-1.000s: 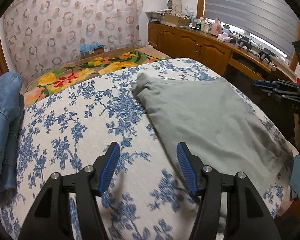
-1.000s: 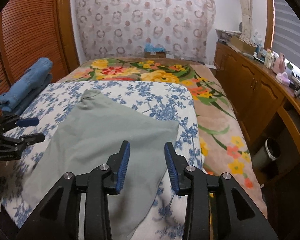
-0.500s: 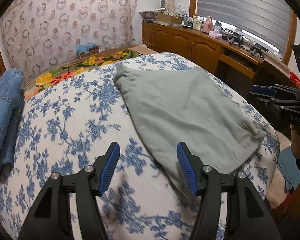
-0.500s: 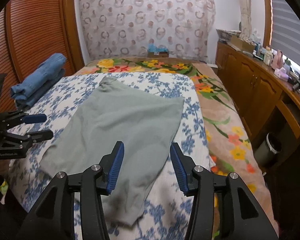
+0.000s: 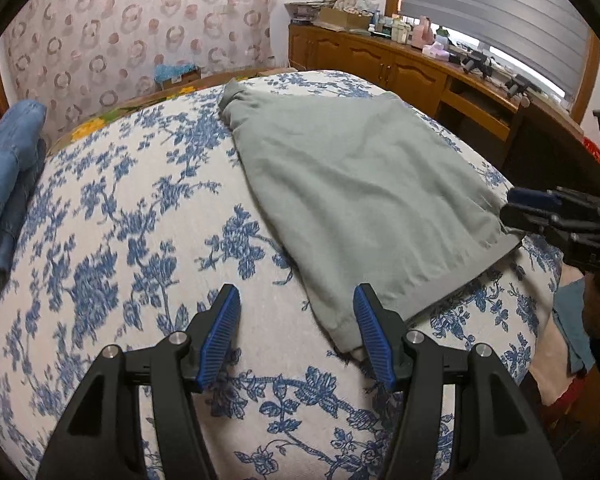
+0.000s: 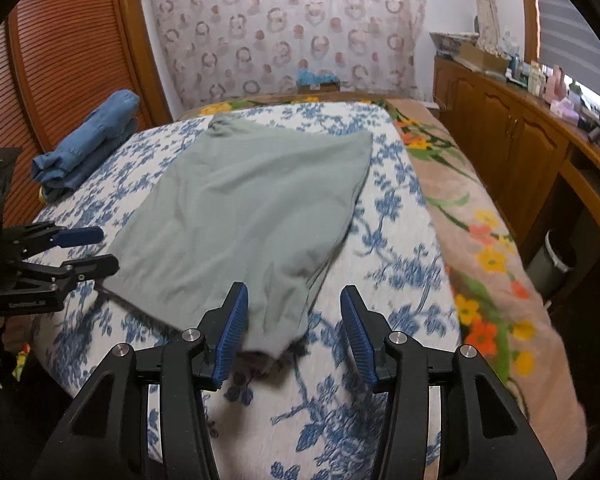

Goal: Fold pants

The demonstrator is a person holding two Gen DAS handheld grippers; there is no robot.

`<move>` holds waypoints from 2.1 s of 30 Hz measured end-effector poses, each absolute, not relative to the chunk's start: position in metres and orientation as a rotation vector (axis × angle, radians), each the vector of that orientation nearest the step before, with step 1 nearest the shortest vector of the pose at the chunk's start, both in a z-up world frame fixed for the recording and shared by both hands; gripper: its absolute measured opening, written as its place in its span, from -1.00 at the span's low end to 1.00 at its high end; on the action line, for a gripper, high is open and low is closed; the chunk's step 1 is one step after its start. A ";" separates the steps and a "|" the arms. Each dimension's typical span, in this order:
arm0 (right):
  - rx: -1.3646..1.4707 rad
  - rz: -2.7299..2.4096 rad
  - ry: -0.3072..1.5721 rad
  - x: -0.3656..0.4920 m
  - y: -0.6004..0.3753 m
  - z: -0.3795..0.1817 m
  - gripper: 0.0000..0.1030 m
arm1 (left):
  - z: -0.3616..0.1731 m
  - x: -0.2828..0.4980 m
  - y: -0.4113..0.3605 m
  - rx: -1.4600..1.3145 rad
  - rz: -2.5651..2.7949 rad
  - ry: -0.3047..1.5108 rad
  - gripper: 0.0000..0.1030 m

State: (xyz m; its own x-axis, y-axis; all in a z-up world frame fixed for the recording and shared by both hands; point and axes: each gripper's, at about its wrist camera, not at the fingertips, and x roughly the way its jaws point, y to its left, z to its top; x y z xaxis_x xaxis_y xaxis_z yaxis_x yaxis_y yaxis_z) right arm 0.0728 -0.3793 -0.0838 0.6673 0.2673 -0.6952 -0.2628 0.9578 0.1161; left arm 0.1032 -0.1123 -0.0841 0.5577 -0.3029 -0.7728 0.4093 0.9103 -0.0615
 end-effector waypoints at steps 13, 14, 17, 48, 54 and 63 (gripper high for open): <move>0.052 0.324 0.798 0.063 -0.375 -0.094 -0.04 | -0.077 0.095 -0.110 0.064 -0.459 0.876 0.14; 0.051 0.328 0.796 0.062 -0.373 -0.095 -0.04 | -0.078 0.094 -0.111 0.069 -0.461 0.878 0.14; 0.049 0.337 0.795 0.060 -0.369 -0.095 -0.06 | -0.081 0.094 -0.114 0.075 -0.466 0.888 0.14; 0.096 0.390 0.765 0.054 -0.364 -0.098 -0.78 | -0.084 0.085 -0.120 0.003 -0.579 0.880 -0.61; 0.074 0.410 0.736 0.054 -0.360 -0.083 -0.81 | -0.063 0.085 -0.119 0.002 -0.588 0.857 -0.91; 0.032 0.426 0.550 0.054 -0.354 -0.003 -0.82 | 0.010 0.084 -0.103 0.002 -0.593 0.690 -0.93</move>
State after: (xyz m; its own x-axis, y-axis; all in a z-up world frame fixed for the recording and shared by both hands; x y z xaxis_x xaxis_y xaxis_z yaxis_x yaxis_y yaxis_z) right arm 0.0544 -0.3536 -0.0034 0.7677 0.4007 -0.5000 -0.3838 0.9124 0.1418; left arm 0.0840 -0.1032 0.0103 0.6142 -0.5137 -0.5991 0.5147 0.8362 -0.1893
